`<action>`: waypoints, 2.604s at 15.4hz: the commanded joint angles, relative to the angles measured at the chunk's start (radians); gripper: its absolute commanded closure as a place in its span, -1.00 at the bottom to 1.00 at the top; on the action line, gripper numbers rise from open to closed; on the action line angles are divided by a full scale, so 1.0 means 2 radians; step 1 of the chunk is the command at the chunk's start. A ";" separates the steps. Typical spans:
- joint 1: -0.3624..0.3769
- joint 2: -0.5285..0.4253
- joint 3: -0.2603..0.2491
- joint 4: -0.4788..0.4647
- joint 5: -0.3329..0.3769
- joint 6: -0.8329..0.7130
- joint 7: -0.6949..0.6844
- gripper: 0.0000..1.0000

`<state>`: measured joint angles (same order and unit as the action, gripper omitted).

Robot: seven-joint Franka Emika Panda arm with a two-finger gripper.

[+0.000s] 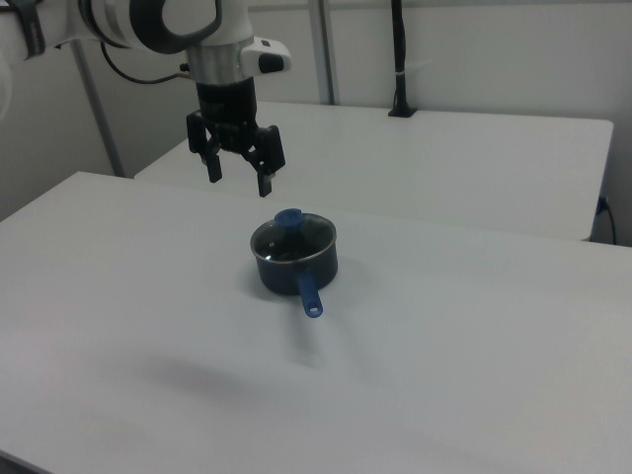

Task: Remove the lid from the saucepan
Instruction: 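Move the open gripper down over the blue knob of the glass lid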

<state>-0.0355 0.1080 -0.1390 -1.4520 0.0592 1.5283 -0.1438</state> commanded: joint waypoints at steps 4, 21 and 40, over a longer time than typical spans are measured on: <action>-0.001 -0.006 0.006 -0.009 0.000 0.015 0.001 -1.00; 0.017 0.009 0.005 -0.008 0.023 0.053 0.019 -1.00; 0.102 0.175 -0.027 0.024 0.015 0.275 0.267 -1.00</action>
<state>0.1233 0.4233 -0.1672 -1.4179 0.0911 2.0527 0.3677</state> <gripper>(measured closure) 0.000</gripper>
